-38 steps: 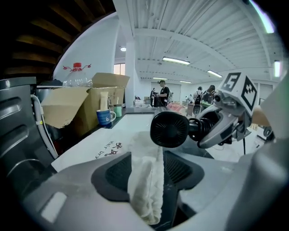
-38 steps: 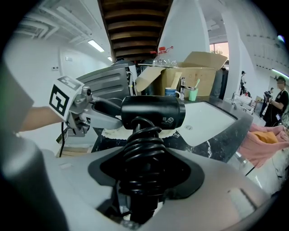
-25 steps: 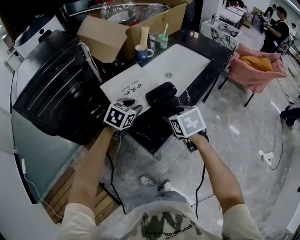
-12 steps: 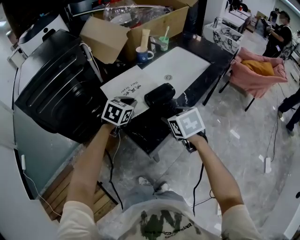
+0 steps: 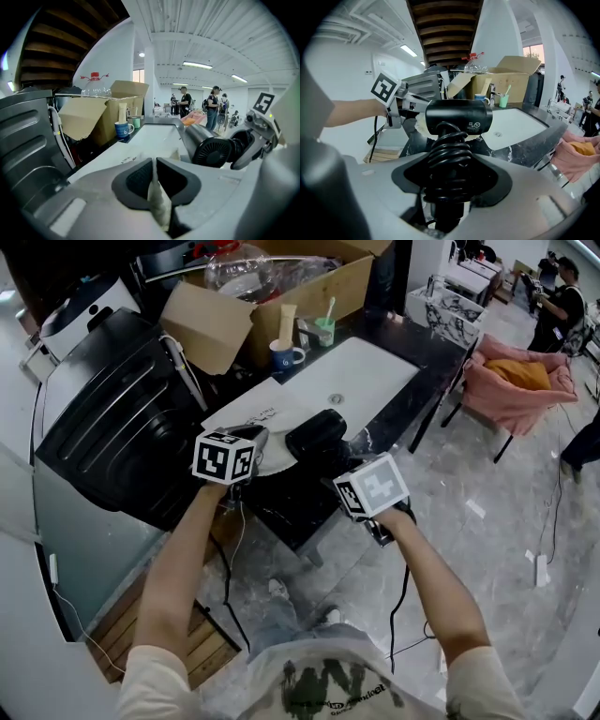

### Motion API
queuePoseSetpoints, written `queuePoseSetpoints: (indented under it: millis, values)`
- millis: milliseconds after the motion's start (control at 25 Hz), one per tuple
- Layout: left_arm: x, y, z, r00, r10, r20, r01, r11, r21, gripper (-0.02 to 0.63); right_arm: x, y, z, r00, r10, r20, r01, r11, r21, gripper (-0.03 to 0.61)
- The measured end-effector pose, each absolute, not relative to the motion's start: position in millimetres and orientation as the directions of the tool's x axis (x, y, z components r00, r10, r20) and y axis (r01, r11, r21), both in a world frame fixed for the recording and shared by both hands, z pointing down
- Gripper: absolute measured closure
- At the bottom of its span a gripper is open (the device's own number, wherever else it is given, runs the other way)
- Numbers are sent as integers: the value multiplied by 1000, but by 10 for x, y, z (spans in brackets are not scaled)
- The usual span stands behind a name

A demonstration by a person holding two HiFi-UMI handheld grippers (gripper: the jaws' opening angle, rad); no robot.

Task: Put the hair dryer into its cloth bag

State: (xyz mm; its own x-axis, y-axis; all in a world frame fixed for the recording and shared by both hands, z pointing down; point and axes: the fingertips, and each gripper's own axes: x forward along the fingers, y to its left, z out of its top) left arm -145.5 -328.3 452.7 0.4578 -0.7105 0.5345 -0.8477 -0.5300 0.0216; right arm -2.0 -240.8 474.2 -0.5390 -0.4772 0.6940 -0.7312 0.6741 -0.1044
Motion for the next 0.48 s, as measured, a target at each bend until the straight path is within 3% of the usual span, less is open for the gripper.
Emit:
queuePoseSetpoints:
  millis: [480]
  values:
    - [-1467, -3363, 4230, 491, -749, 446, -851, -521, 64, 581, -223, -2340, 4872, -545, -432, 718, -717, 685, -132, 321]
